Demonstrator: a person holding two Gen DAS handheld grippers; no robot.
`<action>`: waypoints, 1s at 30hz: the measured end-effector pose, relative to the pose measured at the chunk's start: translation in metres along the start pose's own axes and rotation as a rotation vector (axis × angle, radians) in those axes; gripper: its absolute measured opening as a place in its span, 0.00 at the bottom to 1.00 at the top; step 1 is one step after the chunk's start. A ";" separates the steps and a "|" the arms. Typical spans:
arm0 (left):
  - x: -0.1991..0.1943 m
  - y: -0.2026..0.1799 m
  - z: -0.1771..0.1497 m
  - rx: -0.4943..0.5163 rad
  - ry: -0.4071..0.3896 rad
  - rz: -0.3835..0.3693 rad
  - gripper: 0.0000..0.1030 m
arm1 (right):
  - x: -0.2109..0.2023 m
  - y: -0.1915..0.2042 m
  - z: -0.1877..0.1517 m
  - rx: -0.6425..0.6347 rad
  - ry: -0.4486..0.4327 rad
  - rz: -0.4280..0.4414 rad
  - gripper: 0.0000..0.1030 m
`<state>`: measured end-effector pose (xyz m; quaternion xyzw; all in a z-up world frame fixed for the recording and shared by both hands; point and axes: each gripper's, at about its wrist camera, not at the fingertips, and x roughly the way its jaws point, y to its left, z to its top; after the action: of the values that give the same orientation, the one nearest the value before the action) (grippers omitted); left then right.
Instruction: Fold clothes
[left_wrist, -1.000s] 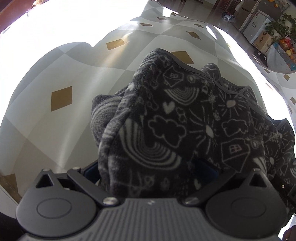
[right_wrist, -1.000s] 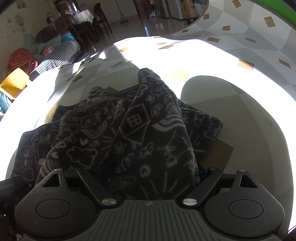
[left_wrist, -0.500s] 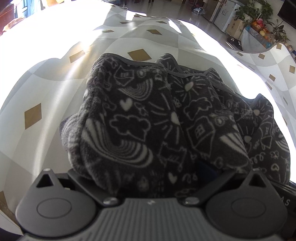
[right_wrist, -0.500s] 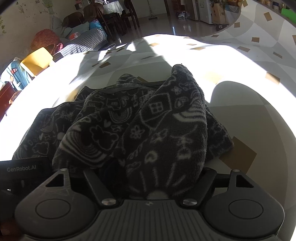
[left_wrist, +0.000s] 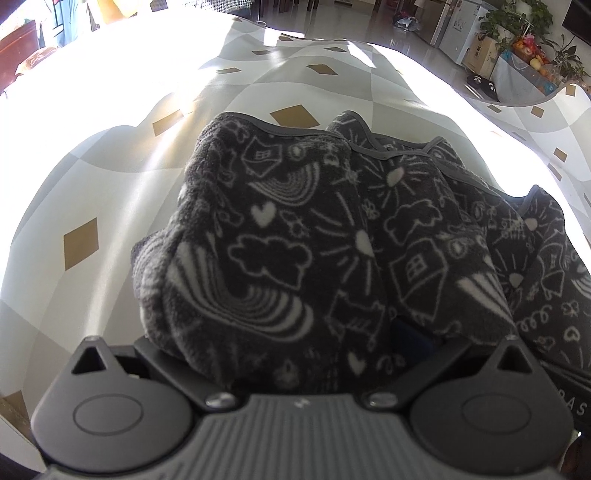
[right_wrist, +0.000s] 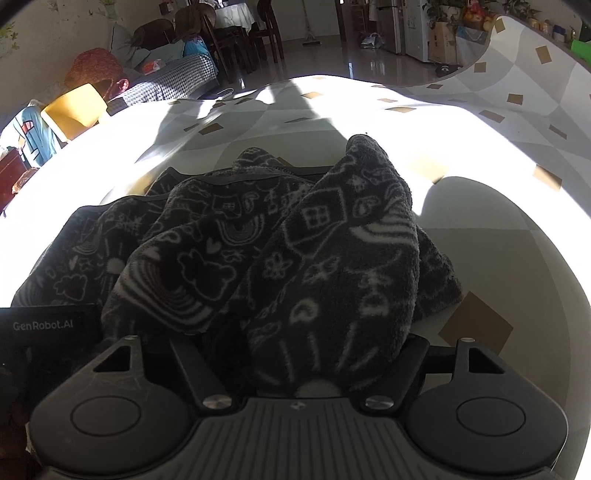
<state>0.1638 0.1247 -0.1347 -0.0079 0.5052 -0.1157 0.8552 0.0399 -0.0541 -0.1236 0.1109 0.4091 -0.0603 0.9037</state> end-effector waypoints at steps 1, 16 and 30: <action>-0.001 -0.002 0.000 0.012 -0.006 -0.009 0.90 | 0.000 0.002 -0.001 -0.011 -0.002 0.015 0.54; -0.029 -0.012 -0.013 0.095 -0.058 -0.117 0.57 | -0.023 0.021 -0.017 -0.132 -0.020 0.196 0.37; -0.016 0.001 -0.011 0.012 0.014 -0.052 0.86 | -0.022 0.002 -0.014 -0.029 0.039 0.043 0.56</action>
<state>0.1468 0.1305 -0.1267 -0.0150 0.5099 -0.1410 0.8485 0.0158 -0.0482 -0.1161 0.1075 0.4249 -0.0327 0.8982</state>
